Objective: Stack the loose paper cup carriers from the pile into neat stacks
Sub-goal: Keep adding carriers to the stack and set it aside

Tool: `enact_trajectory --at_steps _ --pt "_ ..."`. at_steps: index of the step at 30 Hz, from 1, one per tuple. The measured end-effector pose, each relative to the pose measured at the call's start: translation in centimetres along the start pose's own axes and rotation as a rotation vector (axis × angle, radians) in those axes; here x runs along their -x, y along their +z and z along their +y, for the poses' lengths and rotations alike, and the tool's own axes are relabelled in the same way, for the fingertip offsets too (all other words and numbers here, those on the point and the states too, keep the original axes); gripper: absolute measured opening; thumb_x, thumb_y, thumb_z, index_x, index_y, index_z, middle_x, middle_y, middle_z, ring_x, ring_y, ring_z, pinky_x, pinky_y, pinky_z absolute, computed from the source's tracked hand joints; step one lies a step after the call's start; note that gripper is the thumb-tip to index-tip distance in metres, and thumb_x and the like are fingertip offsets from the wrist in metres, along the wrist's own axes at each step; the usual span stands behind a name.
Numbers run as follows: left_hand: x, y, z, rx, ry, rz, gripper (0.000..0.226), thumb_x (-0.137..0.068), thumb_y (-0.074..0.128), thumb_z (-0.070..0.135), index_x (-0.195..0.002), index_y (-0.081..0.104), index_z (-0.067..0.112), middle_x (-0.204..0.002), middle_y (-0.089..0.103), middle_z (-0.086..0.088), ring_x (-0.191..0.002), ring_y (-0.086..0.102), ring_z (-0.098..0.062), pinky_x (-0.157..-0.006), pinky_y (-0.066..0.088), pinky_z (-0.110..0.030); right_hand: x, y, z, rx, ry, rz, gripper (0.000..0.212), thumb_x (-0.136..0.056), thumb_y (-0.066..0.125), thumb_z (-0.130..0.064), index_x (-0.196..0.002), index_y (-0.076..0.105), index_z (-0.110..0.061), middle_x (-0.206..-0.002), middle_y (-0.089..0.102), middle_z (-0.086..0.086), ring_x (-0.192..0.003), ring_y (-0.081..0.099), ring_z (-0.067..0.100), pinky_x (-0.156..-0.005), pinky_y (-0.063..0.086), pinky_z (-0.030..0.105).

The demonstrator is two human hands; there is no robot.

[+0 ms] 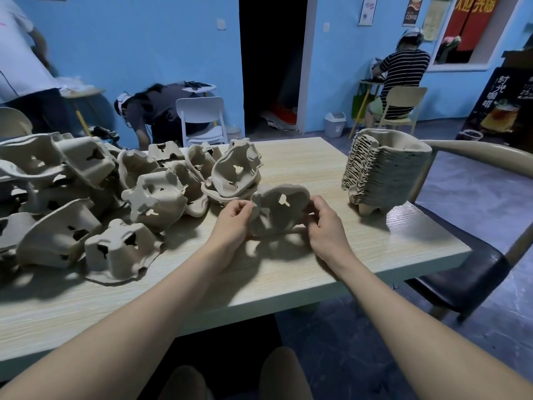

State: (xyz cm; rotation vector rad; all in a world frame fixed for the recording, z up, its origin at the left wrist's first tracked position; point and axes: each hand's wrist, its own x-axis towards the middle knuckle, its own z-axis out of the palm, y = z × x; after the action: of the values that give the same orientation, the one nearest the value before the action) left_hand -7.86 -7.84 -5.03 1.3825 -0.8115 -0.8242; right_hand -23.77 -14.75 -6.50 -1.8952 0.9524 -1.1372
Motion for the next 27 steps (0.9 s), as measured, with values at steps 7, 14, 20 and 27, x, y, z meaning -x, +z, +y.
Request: enact_trajectory --at_steps 7,14,20,27 --pt "0.8 -1.2 0.1 -0.205 0.3 0.001 0.015 -0.099 0.045 0.019 -0.088 0.055 0.019 -0.082 0.056 -0.003 -0.076 0.051 -0.015 -0.08 0.043 -0.036 0.2 -0.3 -0.5 -0.036 -0.026 -0.029 0.016 -0.094 0.049 -0.007 -0.107 0.056 -0.014 -0.091 0.061 -0.008 -0.084 0.055 0.007 -0.074 0.044 0.021" --pt "0.1 -0.4 2.8 -0.336 0.389 0.061 0.01 -0.092 0.057 0.013 -0.086 0.063 0.018 -0.073 0.061 -0.001 -0.07 0.055 -0.016 -0.079 0.052 -0.045 -1.7 -1.3 -2.4 -0.086 0.034 0.055 0.026 -0.092 0.052 -0.009 -0.115 0.058 -0.018 -0.091 0.064 -0.003 -0.084 0.059 0.013 -0.08 0.049 0.028" --pt "-0.5 3.0 8.4 -0.084 0.373 0.052 0.018 -0.095 0.053 0.012 -0.078 0.059 0.012 -0.061 0.053 -0.002 -0.045 0.045 -0.002 -0.048 0.04 -0.017 -5.1 -5.0 -6.4 -0.087 0.02 0.262 0.013 -0.088 0.06 -0.017 -0.094 0.049 -0.016 -0.073 0.054 -0.009 -0.07 0.051 0.012 -0.072 0.044 0.031" --pt "-1.8 9.1 13.5 -0.069 0.507 0.001 0.014 -0.093 0.057 0.019 -0.085 0.064 0.009 -0.067 0.061 -0.002 -0.056 0.056 -0.005 -0.062 0.053 -0.023 -7.4 -12.0 -9.1 0.05 0.003 0.412 0.004 -0.086 0.064 -0.023 -0.089 0.062 -0.02 -0.077 0.06 -0.01 -0.076 0.057 0.011 -0.068 0.044 0.025"
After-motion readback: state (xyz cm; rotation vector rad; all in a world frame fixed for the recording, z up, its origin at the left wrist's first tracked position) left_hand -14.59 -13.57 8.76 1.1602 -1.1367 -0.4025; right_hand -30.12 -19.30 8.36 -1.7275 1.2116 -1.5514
